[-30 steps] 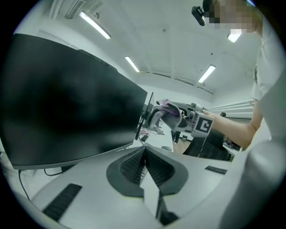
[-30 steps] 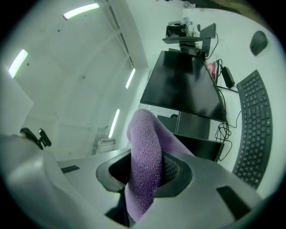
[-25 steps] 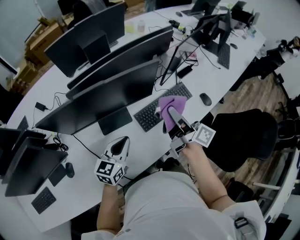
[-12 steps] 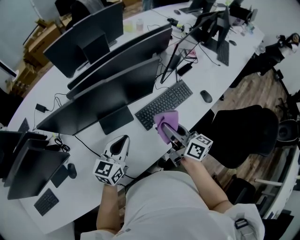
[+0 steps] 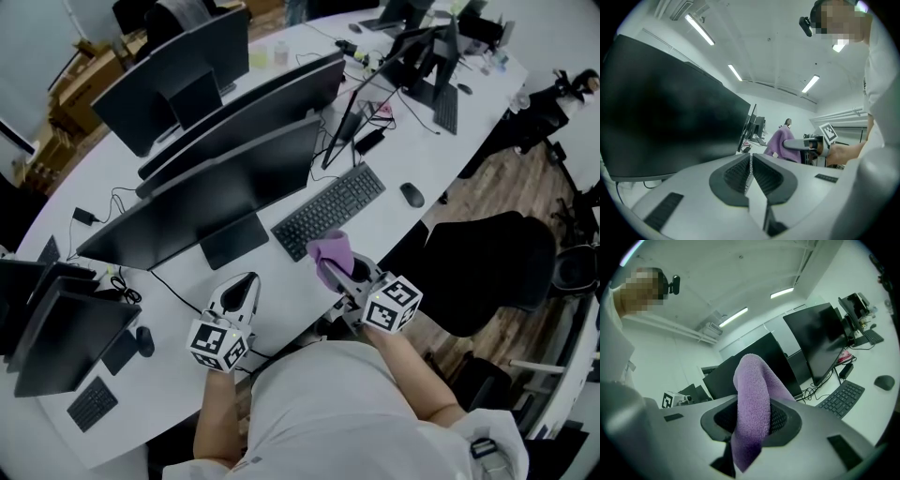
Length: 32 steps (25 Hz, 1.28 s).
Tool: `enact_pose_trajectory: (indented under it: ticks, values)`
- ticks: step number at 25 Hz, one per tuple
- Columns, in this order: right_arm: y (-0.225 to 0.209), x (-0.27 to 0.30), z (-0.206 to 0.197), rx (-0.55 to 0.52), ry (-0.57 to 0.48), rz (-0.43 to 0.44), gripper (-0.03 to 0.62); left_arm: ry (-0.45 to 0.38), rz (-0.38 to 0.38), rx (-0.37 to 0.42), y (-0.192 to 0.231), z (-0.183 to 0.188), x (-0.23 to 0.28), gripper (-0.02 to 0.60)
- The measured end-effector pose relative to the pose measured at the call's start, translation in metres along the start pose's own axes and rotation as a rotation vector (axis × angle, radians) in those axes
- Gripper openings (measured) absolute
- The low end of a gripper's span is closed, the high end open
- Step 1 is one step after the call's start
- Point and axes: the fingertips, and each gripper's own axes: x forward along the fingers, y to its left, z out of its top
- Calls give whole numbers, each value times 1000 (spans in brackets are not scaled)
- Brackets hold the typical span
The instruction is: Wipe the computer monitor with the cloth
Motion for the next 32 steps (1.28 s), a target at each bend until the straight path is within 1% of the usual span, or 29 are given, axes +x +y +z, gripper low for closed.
enact_pose_trajectory:
  ticks: [4,11,16,20,32]
  values:
    - [3,-2,-2,-85,22,-21,104,7,-5,8,-3,-2,-1,3]
    - [7,-5,-7,-186,53,-50,106,11,-3,12,-4,-4,-5,3]
    - [9,-7,-10,-263,95,-63,107,16,11,9,-3,-4,-8,3]
    - [9,-6,-14,-282,114,-64,106,24,23,5,-2,-8,-10,3]
    - [8,-2,-15,-265,111,-72,107,36,24,-1,1,-13,-10,3]
